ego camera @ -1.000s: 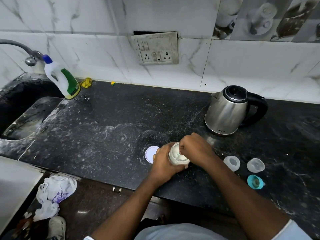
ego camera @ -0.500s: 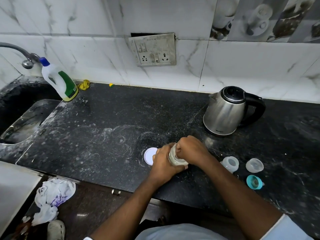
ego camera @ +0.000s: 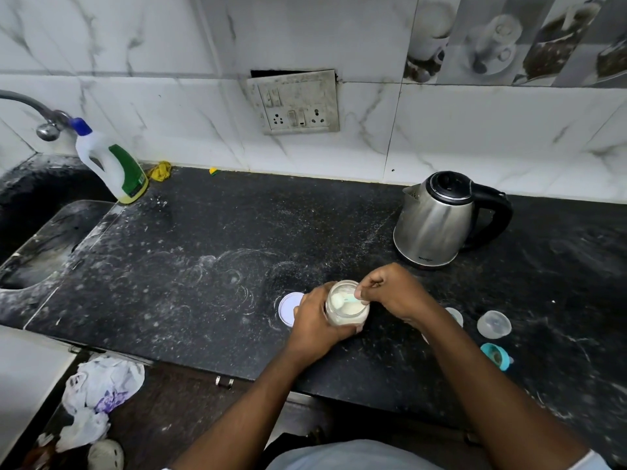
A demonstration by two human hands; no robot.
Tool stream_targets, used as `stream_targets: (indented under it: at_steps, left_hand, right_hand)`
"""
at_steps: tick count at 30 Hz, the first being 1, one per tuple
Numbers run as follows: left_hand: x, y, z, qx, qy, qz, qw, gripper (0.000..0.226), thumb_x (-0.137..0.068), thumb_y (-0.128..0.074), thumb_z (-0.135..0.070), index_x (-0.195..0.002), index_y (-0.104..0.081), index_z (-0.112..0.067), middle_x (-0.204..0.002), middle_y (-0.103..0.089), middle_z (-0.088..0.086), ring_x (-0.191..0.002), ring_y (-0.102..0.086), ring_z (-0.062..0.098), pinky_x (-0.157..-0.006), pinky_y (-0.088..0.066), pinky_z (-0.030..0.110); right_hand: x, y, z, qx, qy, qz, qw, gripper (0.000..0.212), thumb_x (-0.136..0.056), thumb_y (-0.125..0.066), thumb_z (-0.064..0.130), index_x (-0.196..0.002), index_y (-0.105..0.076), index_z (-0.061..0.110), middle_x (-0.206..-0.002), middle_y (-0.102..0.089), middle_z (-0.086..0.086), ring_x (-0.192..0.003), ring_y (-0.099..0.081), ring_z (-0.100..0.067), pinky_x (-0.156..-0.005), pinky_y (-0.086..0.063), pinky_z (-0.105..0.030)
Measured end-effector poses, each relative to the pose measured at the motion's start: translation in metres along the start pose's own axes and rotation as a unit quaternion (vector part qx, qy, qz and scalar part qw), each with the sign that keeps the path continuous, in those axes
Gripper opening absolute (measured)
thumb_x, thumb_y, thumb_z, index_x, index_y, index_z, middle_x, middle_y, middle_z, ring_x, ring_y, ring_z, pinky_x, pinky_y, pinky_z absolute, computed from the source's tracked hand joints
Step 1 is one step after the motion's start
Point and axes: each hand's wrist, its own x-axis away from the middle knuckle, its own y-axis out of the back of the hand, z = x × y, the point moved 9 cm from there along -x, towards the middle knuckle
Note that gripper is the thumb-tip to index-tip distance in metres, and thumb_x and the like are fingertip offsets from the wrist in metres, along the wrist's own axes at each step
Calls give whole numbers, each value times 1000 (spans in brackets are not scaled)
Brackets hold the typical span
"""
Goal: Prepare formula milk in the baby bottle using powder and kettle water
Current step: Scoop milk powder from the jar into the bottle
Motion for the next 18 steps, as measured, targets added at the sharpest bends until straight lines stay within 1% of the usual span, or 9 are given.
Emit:
stream_targets:
  at_steps: [2,3,6,8,12,14,16,17,18]
  left_hand:
    - [-1,1,1,0,0,0,1000,82,-61,-104,-34,-129,-60,-41,-126,-71,-14,-119,-66,11,-107,-52,45]
    - [-1,1,2,-1,0,1,1000,81,-61,-104,-33,-129,-60,-41,-126,-71,-13,-119,-66,11,-107,-52,45]
    - [-1,-1,6,-1,12,6,1000,82,-61,-104,-32,-131,-62,-34,-128,-71,-11,-121,-65,13,-109,-51,47]
    - [-1,-3,9,-3,25,14,1000,84,-61,-103,-32,-135,-63,-27,-131,-70,-8,-124,-64,16,-110,-49,49]
    - [0,-5,10,-13,40,44,998,96,-62,-104,-36,-145,-57,-24,-142,-65,-5,-134,-60,18,-116,-46,50]
    - [2,-6,7,-27,52,66,996,116,-61,-105,-42,-158,-46,-21,-158,-54,-3,-147,-49,20,-124,-37,51]
    - [5,-2,-5,-66,53,53,995,127,-61,-103,-52,-165,-37,-18,-168,-42,-1,-155,-38,21,-128,-31,51]
    - [6,4,-17,-85,31,27,996,122,-63,-98,-58,-164,-41,-19,-169,-42,-1,-155,-37,21,-128,-31,49]
    - [9,8,-36,-94,-15,-11,995,109,-67,-91,-64,-158,-50,-20,-165,-47,-3,-152,-40,21,-126,-34,47]
  right_hand:
    - [2,2,-5,-23,-7,-5,1000,10,-86,-83,12,-77,-82,16,-72,-79,1,-68,-71,-6,-71,-53,-25]
    - [3,4,-7,-33,-8,-9,999,10,-87,-83,12,-78,-81,16,-73,-79,0,-68,-71,-5,-69,-54,-23]
    - [7,9,-14,-70,-12,-25,997,12,-90,-80,10,-79,-80,17,-71,-78,2,-61,-67,3,-57,-46,-11]
    - [12,12,-18,-100,-16,-29,994,12,-92,-78,10,-81,-80,16,-69,-77,1,-56,-63,5,-51,-42,-7]
    - [26,19,-26,-189,-27,-31,981,9,-94,-74,6,-87,-78,9,-69,-73,-1,-53,-54,-2,-48,-39,-16]
    - [36,29,-31,-241,-30,-43,969,7,-95,-73,4,-89,-78,6,-68,-73,-2,-55,-56,-6,-45,-40,-20]
    - [49,46,-38,-283,-26,-67,957,7,-95,-73,1,-89,-77,2,-67,-72,-5,-54,-60,-8,-43,-43,-20]
    - [54,56,-41,-294,-21,-80,952,7,-94,-72,0,-89,-76,2,-67,-71,-6,-53,-61,-8,-43,-45,-20]
    - [61,67,-45,-301,-16,-95,949,8,-94,-72,-1,-88,-76,1,-67,-71,-7,-52,-61,-8,-43,-47,-20]
